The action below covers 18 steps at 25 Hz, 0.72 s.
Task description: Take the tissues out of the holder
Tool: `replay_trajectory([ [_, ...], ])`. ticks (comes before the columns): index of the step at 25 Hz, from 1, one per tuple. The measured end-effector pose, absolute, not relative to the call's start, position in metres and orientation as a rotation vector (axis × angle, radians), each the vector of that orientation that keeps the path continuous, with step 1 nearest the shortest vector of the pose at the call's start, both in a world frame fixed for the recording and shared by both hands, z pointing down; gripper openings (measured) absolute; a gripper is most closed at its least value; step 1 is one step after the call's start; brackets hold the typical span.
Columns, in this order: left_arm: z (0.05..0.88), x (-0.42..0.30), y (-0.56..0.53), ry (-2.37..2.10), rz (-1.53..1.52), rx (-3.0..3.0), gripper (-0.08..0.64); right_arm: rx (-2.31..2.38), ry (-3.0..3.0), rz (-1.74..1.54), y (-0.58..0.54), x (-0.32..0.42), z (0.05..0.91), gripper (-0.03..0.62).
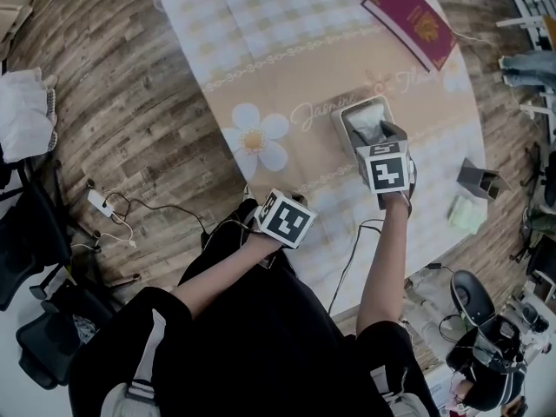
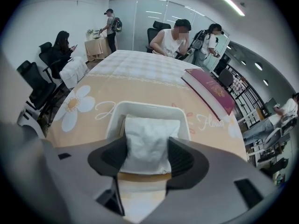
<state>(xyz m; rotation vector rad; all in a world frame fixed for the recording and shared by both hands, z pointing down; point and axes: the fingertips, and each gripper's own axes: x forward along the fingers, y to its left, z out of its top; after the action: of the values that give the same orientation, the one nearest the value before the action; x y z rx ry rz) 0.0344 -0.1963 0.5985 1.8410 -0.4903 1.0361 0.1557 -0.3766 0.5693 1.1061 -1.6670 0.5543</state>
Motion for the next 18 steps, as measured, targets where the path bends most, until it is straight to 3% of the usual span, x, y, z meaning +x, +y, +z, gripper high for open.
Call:
replay_trajectory([
  [18,0.597,0.029,-0.201,-0.513,1.056,1.856,0.008,1.327,-1.748,0.584,-0.371,0.158,0.521,0.272],
])
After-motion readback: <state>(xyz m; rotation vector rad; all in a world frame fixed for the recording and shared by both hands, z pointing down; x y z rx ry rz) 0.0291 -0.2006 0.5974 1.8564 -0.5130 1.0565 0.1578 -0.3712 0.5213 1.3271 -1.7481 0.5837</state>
